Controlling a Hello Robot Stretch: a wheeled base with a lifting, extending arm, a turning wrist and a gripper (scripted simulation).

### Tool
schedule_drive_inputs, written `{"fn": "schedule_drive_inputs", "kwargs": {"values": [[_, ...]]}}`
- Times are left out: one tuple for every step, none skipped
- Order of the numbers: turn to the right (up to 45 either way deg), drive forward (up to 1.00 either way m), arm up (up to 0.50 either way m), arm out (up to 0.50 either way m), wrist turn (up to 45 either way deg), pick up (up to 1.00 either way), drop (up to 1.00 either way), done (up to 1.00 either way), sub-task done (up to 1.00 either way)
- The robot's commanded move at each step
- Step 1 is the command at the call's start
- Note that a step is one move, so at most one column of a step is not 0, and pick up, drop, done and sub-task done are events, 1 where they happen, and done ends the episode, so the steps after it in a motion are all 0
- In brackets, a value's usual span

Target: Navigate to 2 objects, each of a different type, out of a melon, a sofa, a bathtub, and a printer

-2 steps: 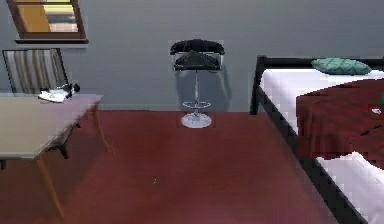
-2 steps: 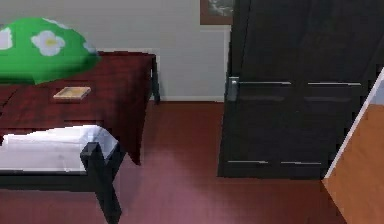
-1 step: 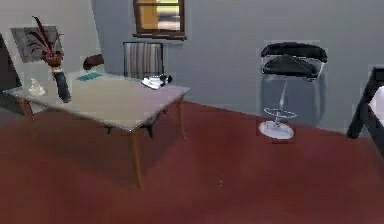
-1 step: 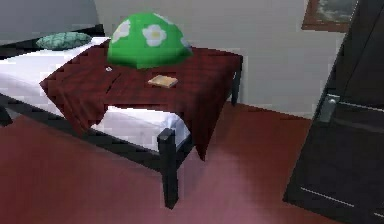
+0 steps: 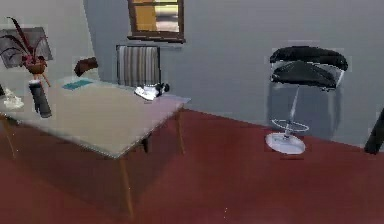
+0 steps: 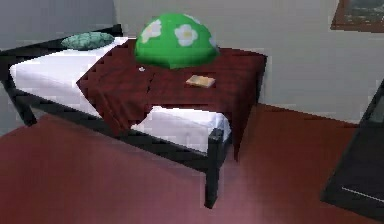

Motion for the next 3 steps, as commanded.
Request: {"fn": "schedule_drive_inputs", "kwargs": {"values": [[-45.0,0.00,0.00,0.00,0.0,0.00,0.00,0.00,0.00],[-21.0,0.00,0.00,0.00,0.0,0.00,0.00,0.00,0.00],[-3.0,0.00,0.00,0.00,0.0,0.00,0.00,0.00,0.00]]}}
